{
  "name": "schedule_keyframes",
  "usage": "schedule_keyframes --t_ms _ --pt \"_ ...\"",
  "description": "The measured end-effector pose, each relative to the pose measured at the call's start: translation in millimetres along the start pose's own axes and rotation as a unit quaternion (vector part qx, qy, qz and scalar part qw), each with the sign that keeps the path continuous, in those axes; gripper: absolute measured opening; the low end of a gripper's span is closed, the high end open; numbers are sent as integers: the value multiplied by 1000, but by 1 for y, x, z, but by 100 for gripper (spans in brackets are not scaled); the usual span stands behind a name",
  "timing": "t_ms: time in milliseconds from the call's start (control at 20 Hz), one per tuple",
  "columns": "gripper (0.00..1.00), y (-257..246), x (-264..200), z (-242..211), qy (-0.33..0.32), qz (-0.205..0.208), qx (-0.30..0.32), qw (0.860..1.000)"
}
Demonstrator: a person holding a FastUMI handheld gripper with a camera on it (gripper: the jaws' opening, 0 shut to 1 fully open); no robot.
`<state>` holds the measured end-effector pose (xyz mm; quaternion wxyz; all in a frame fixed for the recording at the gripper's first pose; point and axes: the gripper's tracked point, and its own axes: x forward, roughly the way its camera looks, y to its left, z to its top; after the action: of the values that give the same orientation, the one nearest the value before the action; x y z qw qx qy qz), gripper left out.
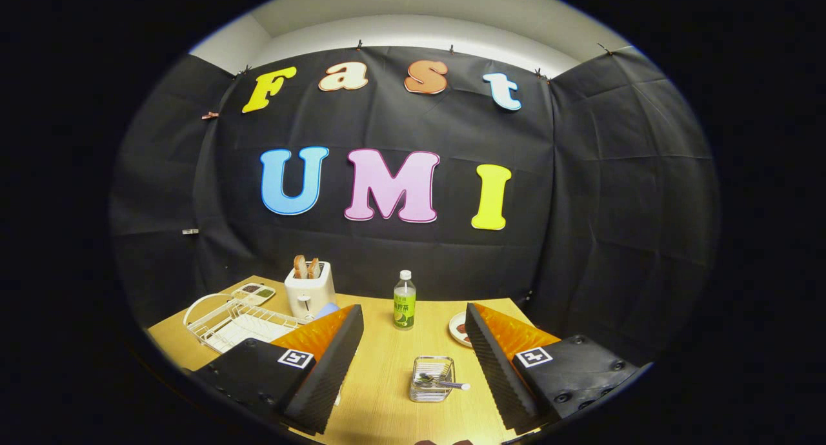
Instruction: Take the plate from the dish rack, then take the spoon from the basket and place it into the plate.
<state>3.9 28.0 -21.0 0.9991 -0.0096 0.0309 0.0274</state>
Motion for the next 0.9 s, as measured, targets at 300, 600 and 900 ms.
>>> schedule_keyframes --t_ms 300,600,900 --pt "98 19 15 -7 21 15 1 1000" --pt "98 51 36 -4 52 58 -26 997" --pt "97 89 72 -7 95 95 -39 990"
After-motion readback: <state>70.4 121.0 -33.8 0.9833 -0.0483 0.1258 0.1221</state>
